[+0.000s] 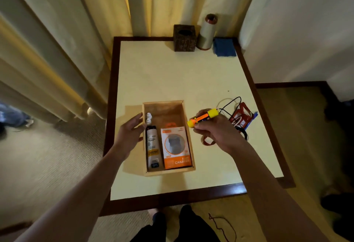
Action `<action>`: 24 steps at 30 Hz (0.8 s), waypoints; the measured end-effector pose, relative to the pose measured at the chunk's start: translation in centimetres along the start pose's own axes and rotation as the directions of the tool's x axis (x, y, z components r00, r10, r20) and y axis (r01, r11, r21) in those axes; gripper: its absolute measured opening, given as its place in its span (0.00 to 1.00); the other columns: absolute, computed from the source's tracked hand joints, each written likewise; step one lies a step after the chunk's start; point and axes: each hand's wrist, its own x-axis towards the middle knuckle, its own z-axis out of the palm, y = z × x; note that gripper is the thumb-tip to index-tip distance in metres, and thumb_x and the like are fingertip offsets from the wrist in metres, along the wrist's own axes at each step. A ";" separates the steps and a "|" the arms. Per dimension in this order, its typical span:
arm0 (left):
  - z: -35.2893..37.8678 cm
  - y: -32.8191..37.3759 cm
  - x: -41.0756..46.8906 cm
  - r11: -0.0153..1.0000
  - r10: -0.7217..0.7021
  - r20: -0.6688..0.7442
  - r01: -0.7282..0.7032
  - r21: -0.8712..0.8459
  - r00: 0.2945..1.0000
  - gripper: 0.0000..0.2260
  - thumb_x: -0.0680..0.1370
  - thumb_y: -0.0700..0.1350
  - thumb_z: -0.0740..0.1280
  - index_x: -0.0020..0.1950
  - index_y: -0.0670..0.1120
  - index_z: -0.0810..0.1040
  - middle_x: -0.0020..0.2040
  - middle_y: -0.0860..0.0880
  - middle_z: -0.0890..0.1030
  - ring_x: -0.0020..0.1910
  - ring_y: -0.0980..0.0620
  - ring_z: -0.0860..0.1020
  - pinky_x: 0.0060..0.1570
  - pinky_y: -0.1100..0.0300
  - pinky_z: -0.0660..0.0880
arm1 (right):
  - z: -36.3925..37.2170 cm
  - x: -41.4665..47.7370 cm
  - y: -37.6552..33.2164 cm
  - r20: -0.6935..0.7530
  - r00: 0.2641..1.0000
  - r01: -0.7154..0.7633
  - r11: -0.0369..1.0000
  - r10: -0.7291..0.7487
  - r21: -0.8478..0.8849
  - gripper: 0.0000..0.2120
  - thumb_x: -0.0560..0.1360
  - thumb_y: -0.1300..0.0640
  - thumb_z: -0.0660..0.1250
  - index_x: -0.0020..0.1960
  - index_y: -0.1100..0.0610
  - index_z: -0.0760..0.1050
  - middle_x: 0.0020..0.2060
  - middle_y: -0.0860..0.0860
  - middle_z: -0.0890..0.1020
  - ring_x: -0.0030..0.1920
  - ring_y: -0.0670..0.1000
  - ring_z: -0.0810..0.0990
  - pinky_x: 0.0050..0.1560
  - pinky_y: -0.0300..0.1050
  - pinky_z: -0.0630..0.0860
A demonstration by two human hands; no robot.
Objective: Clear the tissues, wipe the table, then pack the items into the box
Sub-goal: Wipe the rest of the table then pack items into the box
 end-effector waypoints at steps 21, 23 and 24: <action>-0.7 -0.3 0.2 1.000 0.013 0.012 -0.014 0.007 1.000 0.21 0.83 0.42 0.67 0.69 0.66 0.73 0.56 0.70 0.78 0.58 0.64 0.76 0.54 0.53 0.77 | 12.5 14.8 5.5 0.038 0.996 0.056 0.259 -0.075 -0.964 0.13 0.78 0.59 0.71 0.61 0.62 0.78 0.55 0.58 0.83 0.57 0.58 0.82 0.57 0.49 0.80; -0.7 -0.4 0.2 1.000 0.018 0.023 -0.018 0.001 1.000 0.21 0.83 0.42 0.67 0.69 0.65 0.74 0.58 0.69 0.78 0.59 0.62 0.77 0.55 0.52 0.78 | 12.6 15.0 5.9 0.011 0.998 0.027 0.259 -0.060 -0.966 0.14 0.78 0.60 0.71 0.62 0.62 0.77 0.57 0.59 0.82 0.58 0.58 0.82 0.57 0.50 0.80; -0.8 -0.5 0.3 1.000 0.017 0.029 -0.017 -0.002 0.999 0.21 0.83 0.42 0.67 0.69 0.65 0.74 0.59 0.67 0.79 0.60 0.62 0.77 0.55 0.52 0.78 | 12.7 15.1 6.1 0.002 0.998 0.017 0.267 -0.055 -0.964 0.14 0.78 0.60 0.71 0.63 0.62 0.77 0.57 0.59 0.82 0.58 0.59 0.82 0.56 0.50 0.79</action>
